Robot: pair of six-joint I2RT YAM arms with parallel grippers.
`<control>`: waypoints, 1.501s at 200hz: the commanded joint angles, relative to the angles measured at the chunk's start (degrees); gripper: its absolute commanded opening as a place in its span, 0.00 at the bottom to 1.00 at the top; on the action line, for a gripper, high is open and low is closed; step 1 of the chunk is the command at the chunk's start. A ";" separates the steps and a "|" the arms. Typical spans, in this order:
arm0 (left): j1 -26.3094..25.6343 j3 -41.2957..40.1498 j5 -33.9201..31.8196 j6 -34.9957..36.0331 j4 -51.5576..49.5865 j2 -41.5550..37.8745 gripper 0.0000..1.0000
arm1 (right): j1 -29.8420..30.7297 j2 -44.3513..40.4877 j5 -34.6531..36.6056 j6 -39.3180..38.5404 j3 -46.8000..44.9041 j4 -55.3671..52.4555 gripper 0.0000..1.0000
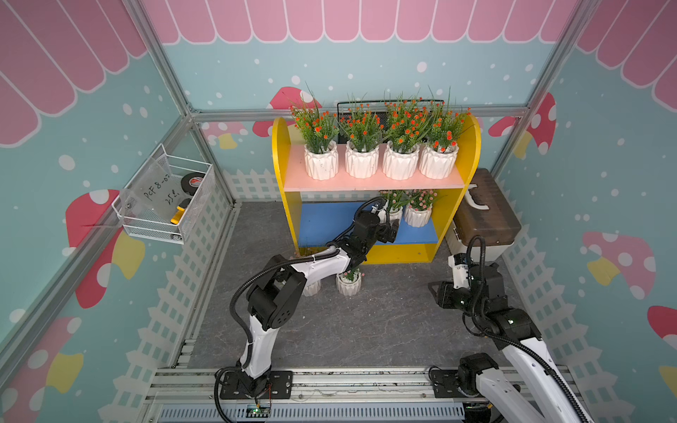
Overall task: Place the baby's breath potted plants on the rack by color
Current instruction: Place the baby's breath potted plant on the rack, then pick up the baby's breath potted plant from the center of the board.
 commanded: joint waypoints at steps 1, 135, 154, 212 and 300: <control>-0.42 -1.90 1.11 0.89 0.06 -4.44 0.98 | -0.32 1.01 -0.41 0.33 -1.13 1.83 0.41; -7.24 -21.76 -3.33 0.35 -1.28 -22.72 0.97 | 3.77 15.67 -2.42 1.61 -1.62 15.71 0.43; -7.94 -27.26 -4.00 0.17 1.72 -26.60 0.97 | 5.87 18.42 -1.71 1.98 -1.08 17.62 0.43; -8.73 -40.24 -5.96 -1.52 2.22 -36.66 0.97 | 11.21 26.10 0.33 2.68 2.11 21.29 0.42; -8.71 -51.33 -10.68 -5.38 -0.84 -45.85 0.97 | 17.67 38.07 2.21 3.06 8.16 26.24 0.41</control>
